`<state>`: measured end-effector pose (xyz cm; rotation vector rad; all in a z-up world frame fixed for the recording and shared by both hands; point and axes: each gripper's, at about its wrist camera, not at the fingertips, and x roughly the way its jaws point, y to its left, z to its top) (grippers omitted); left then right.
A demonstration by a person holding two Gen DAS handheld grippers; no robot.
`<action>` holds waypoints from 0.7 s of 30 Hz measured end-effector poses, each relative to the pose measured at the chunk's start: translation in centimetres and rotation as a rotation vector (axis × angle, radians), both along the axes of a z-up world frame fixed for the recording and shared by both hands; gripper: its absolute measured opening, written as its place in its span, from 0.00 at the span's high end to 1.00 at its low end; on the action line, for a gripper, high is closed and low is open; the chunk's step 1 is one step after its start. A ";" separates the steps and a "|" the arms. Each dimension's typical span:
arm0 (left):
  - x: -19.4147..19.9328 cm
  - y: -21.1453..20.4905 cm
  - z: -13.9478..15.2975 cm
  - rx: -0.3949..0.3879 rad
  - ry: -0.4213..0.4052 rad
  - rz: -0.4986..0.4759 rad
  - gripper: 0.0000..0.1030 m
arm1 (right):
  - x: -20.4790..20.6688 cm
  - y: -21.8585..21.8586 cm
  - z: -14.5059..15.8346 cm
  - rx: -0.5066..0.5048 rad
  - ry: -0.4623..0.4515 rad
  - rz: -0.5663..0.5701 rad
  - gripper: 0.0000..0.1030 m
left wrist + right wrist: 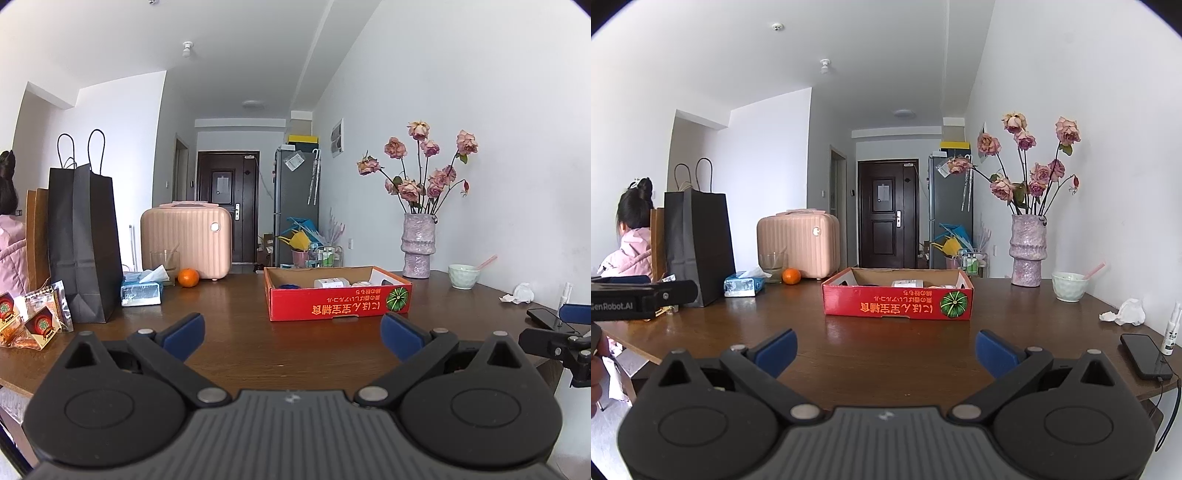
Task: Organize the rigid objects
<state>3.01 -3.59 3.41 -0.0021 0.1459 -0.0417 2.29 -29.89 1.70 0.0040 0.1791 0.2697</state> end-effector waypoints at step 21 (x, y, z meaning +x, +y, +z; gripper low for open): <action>-0.3 -0.2 -0.1 0.017 -0.015 0.003 0.00 | 0.4 -0.2 -0.3 0.004 0.020 -0.012 0.00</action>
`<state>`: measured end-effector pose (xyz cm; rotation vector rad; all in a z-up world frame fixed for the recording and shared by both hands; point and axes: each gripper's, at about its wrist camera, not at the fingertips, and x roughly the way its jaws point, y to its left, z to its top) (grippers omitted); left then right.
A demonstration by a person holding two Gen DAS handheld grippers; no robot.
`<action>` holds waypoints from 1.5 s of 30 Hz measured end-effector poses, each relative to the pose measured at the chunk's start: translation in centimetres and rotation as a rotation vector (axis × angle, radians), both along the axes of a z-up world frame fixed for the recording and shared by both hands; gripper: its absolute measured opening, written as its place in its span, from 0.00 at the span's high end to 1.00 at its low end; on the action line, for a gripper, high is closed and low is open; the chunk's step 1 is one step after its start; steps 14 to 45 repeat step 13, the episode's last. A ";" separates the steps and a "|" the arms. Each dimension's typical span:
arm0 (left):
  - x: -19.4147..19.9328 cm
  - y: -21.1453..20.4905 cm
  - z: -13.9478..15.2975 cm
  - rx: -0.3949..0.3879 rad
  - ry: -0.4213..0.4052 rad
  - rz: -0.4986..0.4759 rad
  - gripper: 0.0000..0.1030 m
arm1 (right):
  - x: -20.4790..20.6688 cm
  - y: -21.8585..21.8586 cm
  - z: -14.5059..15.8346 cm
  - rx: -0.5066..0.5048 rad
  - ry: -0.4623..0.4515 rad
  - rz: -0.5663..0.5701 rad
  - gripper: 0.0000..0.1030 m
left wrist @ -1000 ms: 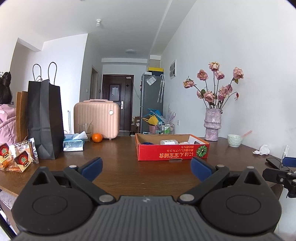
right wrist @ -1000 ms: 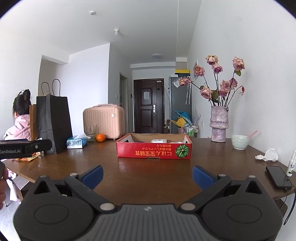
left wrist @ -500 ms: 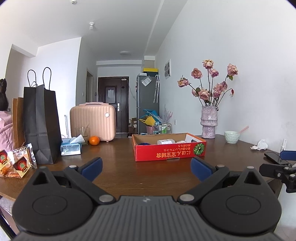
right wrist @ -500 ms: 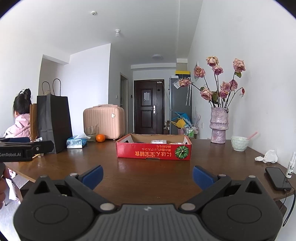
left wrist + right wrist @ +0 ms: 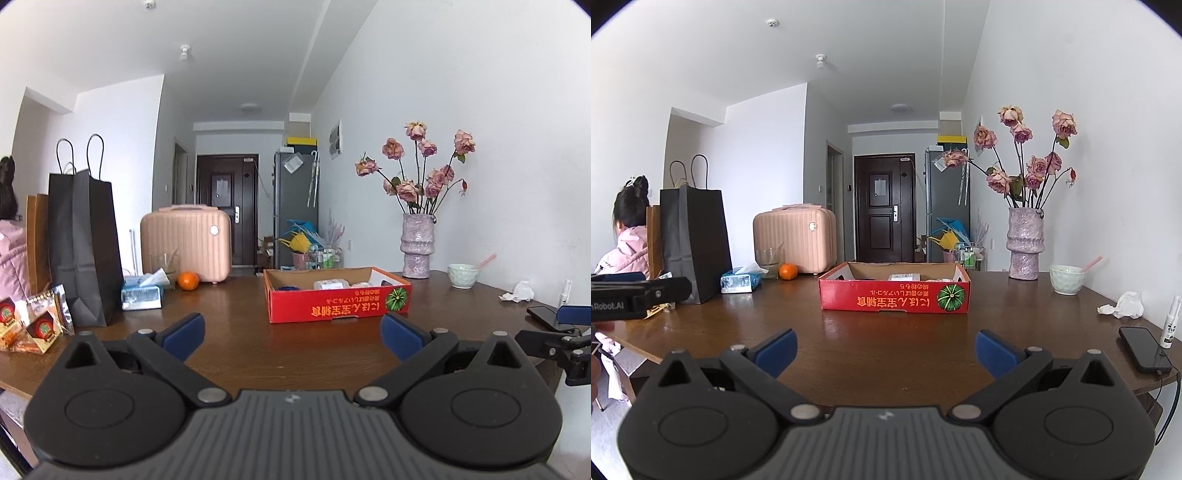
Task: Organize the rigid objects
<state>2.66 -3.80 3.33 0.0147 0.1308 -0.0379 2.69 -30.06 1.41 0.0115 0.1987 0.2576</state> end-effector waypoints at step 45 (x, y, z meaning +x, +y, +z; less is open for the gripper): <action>0.0 -0.3 -0.2 0.014 0.009 -0.016 0.00 | 0.3 0.1 -0.3 -0.008 0.012 -0.004 0.00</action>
